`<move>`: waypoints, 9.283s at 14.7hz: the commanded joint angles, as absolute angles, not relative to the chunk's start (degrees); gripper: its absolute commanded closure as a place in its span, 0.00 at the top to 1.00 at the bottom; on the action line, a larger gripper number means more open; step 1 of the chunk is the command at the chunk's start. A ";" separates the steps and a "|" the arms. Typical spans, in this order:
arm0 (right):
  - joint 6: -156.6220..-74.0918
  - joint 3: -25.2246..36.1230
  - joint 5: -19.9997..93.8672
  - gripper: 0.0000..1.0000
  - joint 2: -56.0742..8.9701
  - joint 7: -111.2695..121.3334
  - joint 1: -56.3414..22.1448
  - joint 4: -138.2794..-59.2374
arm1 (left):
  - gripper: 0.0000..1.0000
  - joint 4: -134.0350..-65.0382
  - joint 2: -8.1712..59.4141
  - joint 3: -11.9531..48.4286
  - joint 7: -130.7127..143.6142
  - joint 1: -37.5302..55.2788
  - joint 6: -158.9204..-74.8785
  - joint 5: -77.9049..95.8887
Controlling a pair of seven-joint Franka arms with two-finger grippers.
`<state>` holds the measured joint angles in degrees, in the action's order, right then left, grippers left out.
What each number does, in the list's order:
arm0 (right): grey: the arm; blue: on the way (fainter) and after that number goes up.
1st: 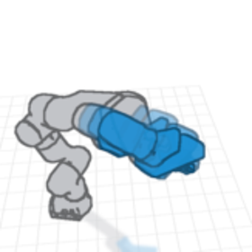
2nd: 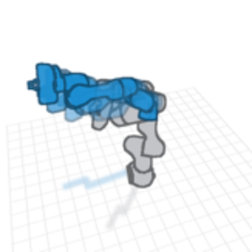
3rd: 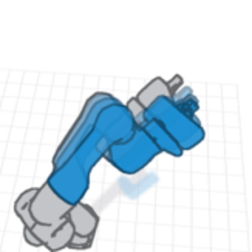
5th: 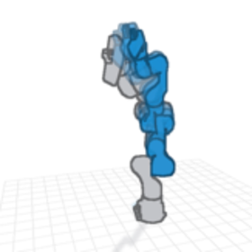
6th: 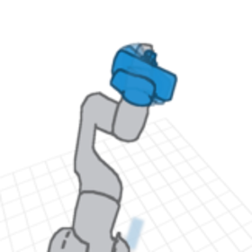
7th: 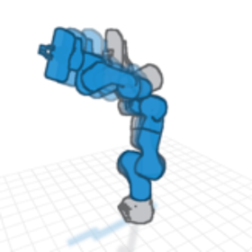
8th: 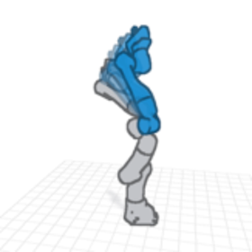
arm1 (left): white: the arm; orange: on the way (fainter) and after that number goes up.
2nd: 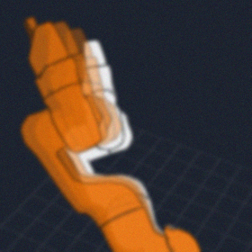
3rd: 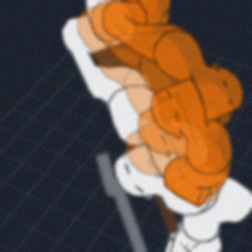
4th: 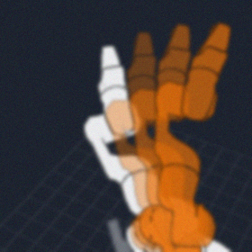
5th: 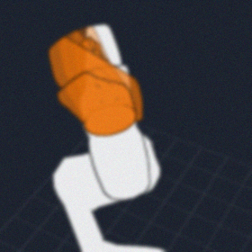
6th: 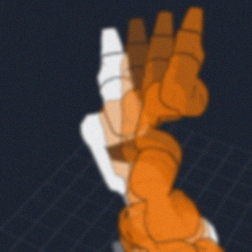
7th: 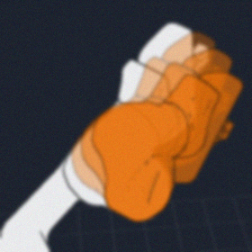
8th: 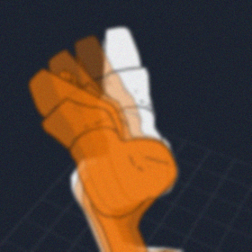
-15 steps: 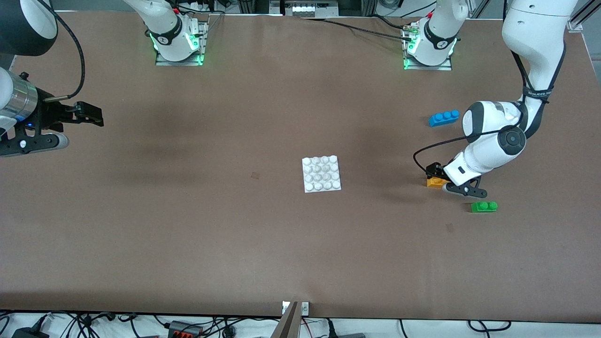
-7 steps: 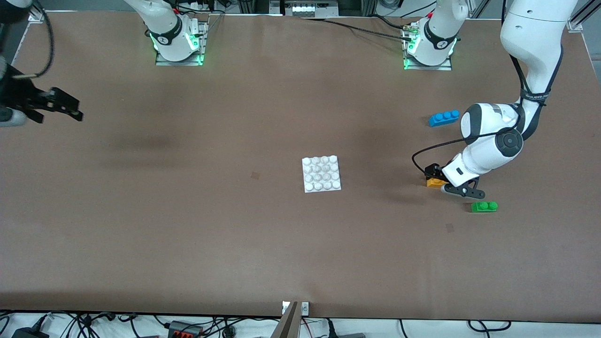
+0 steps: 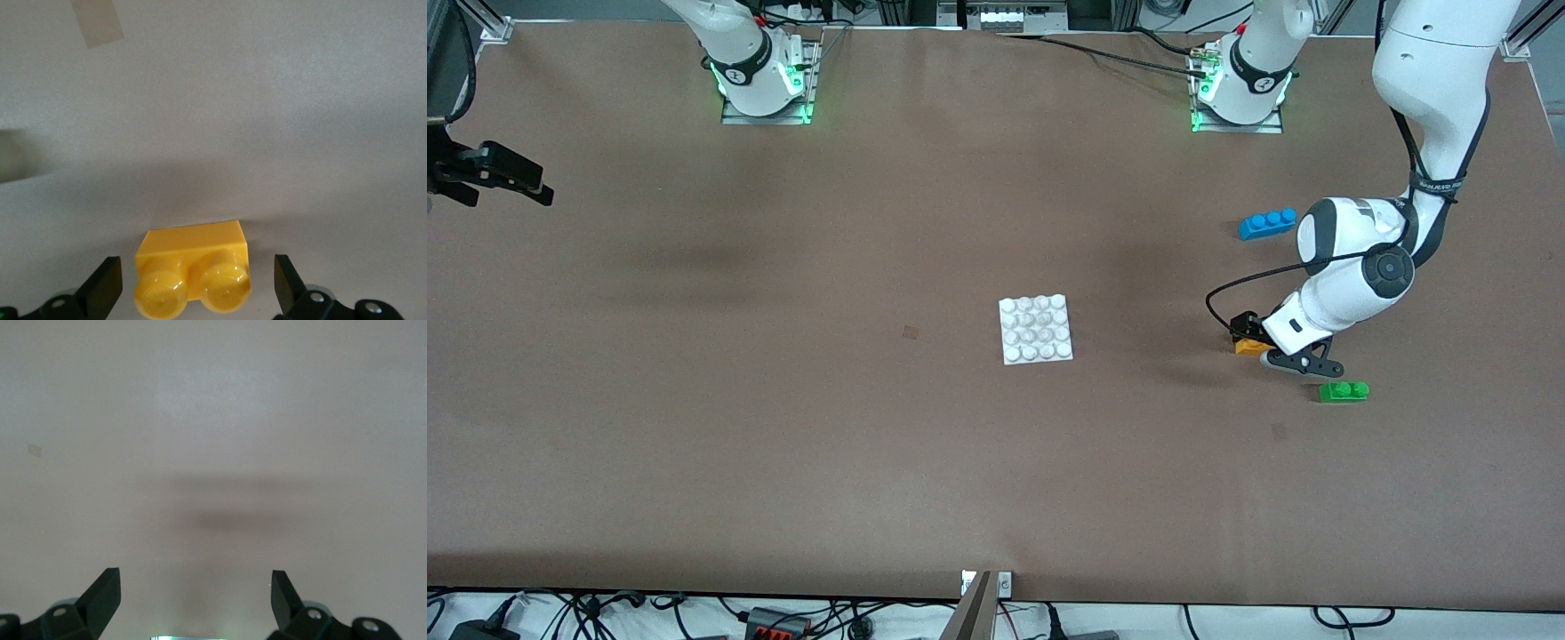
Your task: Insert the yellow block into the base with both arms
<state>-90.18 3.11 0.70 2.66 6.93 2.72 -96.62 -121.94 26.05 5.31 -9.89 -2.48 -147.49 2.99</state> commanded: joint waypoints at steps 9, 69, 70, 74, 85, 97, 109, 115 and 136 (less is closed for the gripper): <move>-89.30 3.25 0.53 1.00 1.49 6.59 2.81 -94.75 | 0.74 -121.20 26.81 5.54 -10.63 -2.55 -148.10 2.99; -89.03 3.08 0.70 1.00 1.49 6.50 1.85 -94.75 | 0.38 -91.76 40.43 14.06 42.54 25.22 -132.98 -3.51; -89.03 3.08 0.70 1.00 1.49 6.50 1.85 -94.75 | 0.38 -91.84 40.34 14.06 42.54 25.22 -132.98 -3.52; -89.12 3.08 0.70 1.00 1.49 6.50 1.85 -94.75 | 0.38 -92.29 40.34 14.06 42.63 25.75 -132.98 -3.52; -89.12 3.08 0.70 1.00 1.49 6.50 1.85 -94.75 | 0.38 -94.57 38.76 14.06 43.24 25.93 -133.07 -3.52; -89.12 3.16 0.70 1.00 1.49 6.50 2.02 -94.75 | 0.69 -94.75 39.02 14.06 42.80 25.75 -134.56 -3.52; -89.03 3.16 0.70 1.00 1.49 6.42 1.93 -94.75 | 1.00 -95.45 38.41 14.15 42.63 25.23 -134.04 -3.52; -89.30 3.16 0.70 1.00 1.49 6.42 1.93 -94.75 | 1.00 -95.45 35.78 14.24 39.82 22.77 -131.94 -3.43; -89.38 3.08 0.70 1.00 1.49 6.42 1.85 -94.75 | 1.00 -97.65 10.92 10.46 15.94 2.91 -103.55 -2.02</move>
